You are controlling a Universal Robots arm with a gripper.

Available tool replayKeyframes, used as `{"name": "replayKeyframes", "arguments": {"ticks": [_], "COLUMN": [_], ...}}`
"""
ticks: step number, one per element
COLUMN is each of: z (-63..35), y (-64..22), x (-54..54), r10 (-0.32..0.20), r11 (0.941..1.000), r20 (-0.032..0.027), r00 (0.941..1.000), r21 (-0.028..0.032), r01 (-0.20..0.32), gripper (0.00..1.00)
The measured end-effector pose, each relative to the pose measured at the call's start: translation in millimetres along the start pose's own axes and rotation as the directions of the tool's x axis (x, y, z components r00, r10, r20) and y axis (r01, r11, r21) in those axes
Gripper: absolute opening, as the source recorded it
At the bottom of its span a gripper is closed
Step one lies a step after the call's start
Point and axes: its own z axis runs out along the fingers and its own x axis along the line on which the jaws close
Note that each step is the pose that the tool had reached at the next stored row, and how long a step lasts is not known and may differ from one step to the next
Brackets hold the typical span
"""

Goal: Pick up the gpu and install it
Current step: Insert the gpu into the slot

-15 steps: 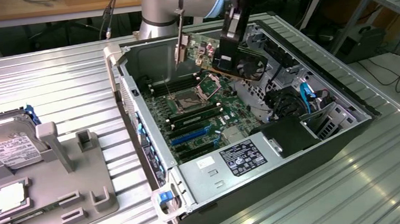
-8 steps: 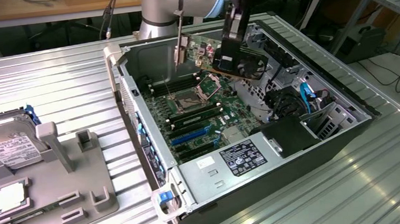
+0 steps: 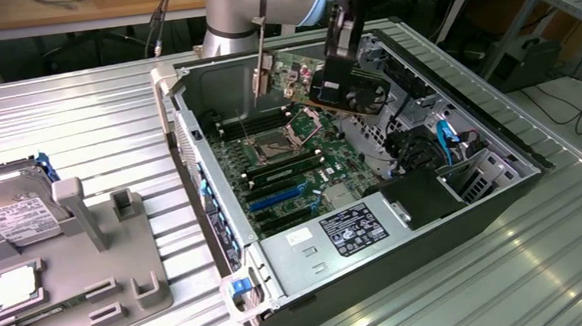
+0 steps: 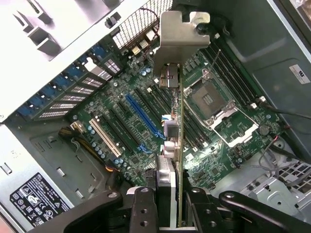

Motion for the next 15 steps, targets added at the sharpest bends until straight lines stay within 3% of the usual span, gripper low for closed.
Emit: {"name": "replayKeyframes", "arguments": {"ticks": [15], "z": [0.0], "y": [-0.1], "x": [0.1], "r10": [-0.073], "r11": [0.9973], "r20": [0.0001], "r00": [0.9973], "r21": [0.0], "r01": [0.073], "gripper": [0.28]}}
